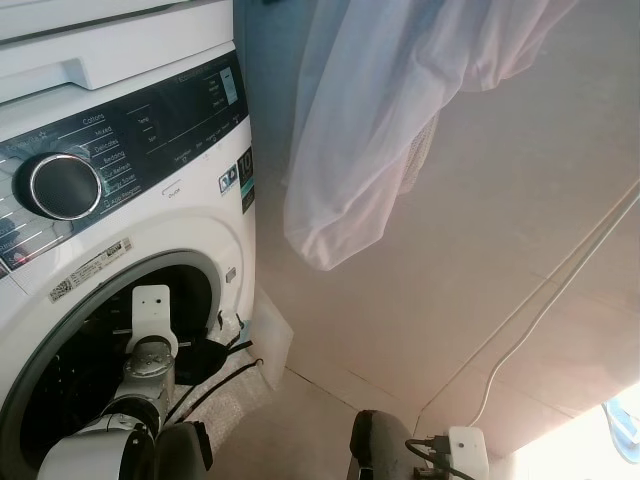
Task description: Clothes washing
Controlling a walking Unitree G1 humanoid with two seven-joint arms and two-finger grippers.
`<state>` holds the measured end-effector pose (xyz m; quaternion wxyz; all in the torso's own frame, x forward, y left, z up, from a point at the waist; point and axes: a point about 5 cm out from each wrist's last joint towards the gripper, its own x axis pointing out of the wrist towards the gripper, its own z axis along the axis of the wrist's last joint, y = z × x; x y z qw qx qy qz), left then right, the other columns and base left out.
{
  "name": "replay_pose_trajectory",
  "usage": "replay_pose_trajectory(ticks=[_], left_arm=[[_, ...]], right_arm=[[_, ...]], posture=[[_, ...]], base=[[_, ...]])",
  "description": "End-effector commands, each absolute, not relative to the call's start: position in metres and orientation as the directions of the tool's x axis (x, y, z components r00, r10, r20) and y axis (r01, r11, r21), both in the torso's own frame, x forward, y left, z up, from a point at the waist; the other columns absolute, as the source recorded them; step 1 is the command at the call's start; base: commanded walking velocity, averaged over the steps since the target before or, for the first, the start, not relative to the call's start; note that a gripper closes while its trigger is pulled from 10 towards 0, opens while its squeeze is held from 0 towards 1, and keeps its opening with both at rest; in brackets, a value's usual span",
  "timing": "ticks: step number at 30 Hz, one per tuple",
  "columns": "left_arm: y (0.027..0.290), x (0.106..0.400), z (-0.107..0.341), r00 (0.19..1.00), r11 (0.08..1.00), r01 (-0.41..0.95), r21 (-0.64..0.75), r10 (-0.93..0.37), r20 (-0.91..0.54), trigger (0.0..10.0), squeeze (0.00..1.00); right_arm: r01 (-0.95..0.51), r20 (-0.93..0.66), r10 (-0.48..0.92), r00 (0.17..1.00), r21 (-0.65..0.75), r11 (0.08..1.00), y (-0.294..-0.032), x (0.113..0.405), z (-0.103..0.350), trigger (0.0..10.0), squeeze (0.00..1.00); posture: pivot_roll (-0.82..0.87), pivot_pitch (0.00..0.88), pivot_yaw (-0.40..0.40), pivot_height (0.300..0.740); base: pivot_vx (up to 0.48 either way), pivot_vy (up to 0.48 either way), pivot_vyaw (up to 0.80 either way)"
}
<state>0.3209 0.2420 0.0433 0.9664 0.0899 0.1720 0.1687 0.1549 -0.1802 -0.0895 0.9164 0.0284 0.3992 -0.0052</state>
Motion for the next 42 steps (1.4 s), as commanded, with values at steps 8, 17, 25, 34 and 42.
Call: replay_pose_trajectory(ticks=[8,17,25,34,42], left_arm=[[0.248,0.323,0.049,0.875,0.914,-0.337,0.228,0.393,-0.282,10.0,0.0],[0.245,0.328,0.054,0.881,0.915,-0.338,0.218,0.389,-0.268,10.0,0.0],[0.245,0.328,0.054,0.882,0.916,-0.338,0.218,0.389,-0.267,10.0,0.0],[0.245,0.328,0.054,0.879,0.915,-0.339,0.22,0.392,-0.273,10.0,0.0],[0.233,0.334,0.054,0.894,0.941,-0.266,0.207,0.322,-0.313,10.0,0.0]], right_arm=[[-0.006,-0.819,0.076,0.569,0.088,0.996,-0.162,0.127,-0.104,10.0,0.0],[-0.019,-0.826,0.084,0.557,0.088,0.996,-0.162,0.126,-0.105,10.0,0.0],[-0.013,-0.823,0.084,0.561,0.092,0.996,-0.162,0.126,-0.104,10.0,0.0],[-0.013,-0.824,0.074,0.561,0.081,0.997,-0.162,0.126,-0.104,10.0,0.0],[-0.013,-0.824,0.081,0.56,0.09,0.996,-0.161,0.125,-0.105,10.0,0.0]], posture=[[0.14,0.0,-0.113,0.497],[0.14,0.0,-0.113,0.497],[0.14,0.0,-0.112,0.462],[0.15,0.0,-0.112,0.462],[0.13,0.0,-0.104,0.462]], base=[[0.0,0.0,0.0],[0.0,0.0,0.0],[0.0,0.0,0.0],[0.0,0.0,0.0],[0.0,0.0,0.0]])
